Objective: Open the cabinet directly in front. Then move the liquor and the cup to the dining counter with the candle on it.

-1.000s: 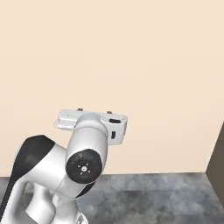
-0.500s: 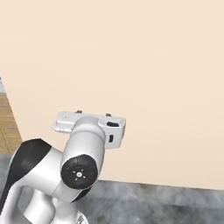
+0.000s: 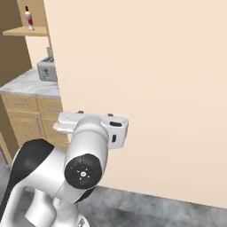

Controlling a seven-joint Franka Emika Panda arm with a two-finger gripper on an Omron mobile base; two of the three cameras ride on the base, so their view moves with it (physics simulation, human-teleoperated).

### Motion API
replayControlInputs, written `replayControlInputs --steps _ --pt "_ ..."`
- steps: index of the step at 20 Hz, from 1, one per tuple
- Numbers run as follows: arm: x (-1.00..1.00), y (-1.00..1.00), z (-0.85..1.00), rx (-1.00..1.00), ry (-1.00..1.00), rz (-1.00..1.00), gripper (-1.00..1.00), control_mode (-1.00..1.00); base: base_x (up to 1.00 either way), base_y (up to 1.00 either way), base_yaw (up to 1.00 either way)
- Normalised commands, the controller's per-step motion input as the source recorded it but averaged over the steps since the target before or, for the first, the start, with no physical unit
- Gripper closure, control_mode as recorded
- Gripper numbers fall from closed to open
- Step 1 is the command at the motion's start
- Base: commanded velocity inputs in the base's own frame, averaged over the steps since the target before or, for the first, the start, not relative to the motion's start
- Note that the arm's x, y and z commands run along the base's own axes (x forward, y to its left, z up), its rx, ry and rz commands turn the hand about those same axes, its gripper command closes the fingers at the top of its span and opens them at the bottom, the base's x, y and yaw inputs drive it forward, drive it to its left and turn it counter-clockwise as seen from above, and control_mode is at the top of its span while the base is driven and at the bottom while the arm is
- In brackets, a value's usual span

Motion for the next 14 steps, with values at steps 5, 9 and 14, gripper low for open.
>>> replayControlInputs --steps 5,9,14 --pt "0.00 0.00 0.00 0.00 0.00 0.00 -1.00 1.00 0.72 1.00 0.02" --pt "0.00 0.00 0.00 0.00 0.00 0.00 -1.00 1.00 0.57 1.00 0.00" --pt "0.00 0.00 0.00 0.00 0.00 0.00 -1.00 1.00 0.46 1.00 0.00"
